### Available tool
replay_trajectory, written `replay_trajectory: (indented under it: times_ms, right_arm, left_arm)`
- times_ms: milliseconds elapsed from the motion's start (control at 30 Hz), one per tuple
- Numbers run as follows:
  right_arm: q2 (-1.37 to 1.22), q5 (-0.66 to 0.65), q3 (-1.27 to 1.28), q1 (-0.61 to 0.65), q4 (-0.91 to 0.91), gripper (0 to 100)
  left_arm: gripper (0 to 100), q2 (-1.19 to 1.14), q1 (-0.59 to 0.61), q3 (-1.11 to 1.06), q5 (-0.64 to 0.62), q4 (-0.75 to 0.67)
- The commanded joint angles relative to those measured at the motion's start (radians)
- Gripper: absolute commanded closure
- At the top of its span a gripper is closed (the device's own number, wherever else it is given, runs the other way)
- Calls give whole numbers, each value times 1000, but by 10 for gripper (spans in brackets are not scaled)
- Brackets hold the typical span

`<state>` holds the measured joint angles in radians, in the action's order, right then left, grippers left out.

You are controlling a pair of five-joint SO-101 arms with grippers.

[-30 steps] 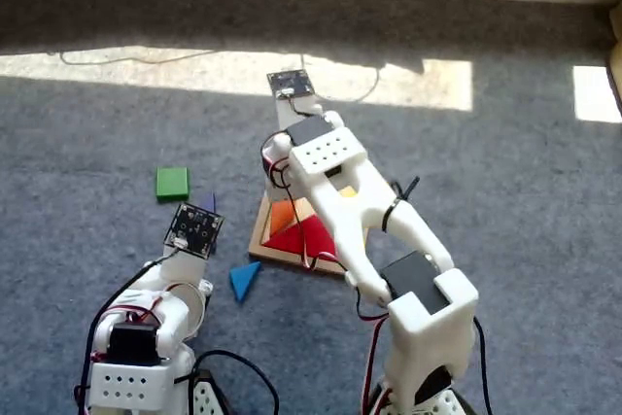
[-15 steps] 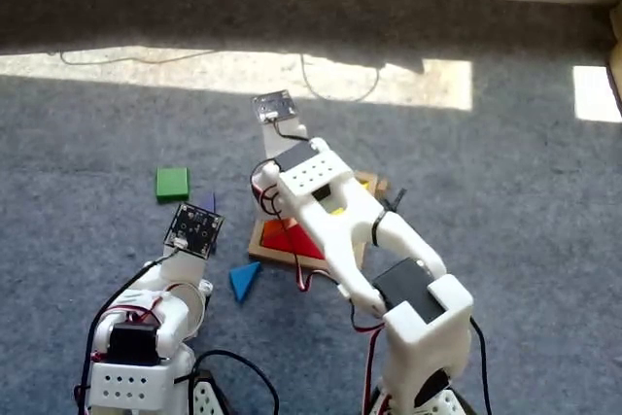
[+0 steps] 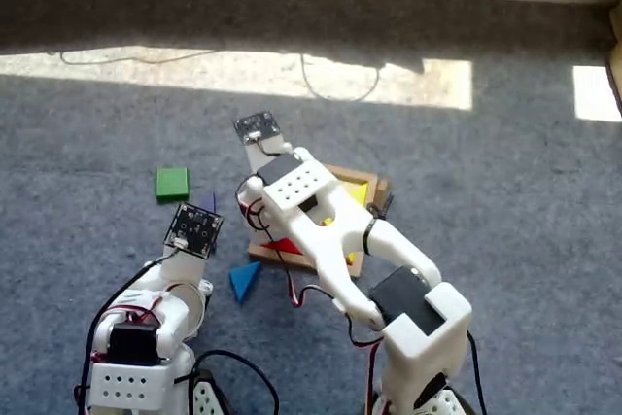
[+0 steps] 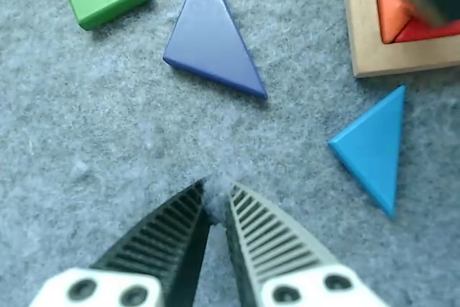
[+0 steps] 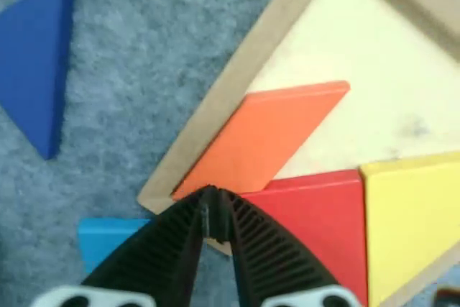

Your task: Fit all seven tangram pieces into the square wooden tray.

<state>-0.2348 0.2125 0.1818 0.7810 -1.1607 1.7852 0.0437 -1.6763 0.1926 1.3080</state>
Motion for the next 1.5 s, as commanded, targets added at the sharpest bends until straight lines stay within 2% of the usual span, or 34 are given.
replay_trajectory:
  times_ms: [0, 133, 367, 533, 767, 933, 1100, 1167, 1467]
  right_arm:
    - [162, -11, -42, -58, -71, 994]
    - [282, -17, 22, -156, -81, 994]
    - [430, -221, 116, -303, -81, 994]
    - [470, -227, 120, -438, -38, 994]
    - [398, -227, 122, -613, 77, 992]
    - [288, -232, 113, -630, 94, 967]
    - [183, -233, 110, -625, 102, 784]
    - [153, -233, 79, -613, 102, 745]
    - [64, -226, -1, -549, 93, 750]
  left_arm:
    - [994, 12, 12, -21, -2, 3]
    - [994, 12, 12, -21, -2, 3]
    - [994, 12, 12, -21, -2, 3]
    - [994, 12, 12, -21, -2, 3]
    - [994, 12, 12, -21, -2, 3]
    - [994, 12, 12, -21, -2, 3]
    - [994, 12, 12, -21, -2, 3]
    - [994, 12, 12, -21, -2, 3]
    - [994, 12, 12, -21, -2, 3]
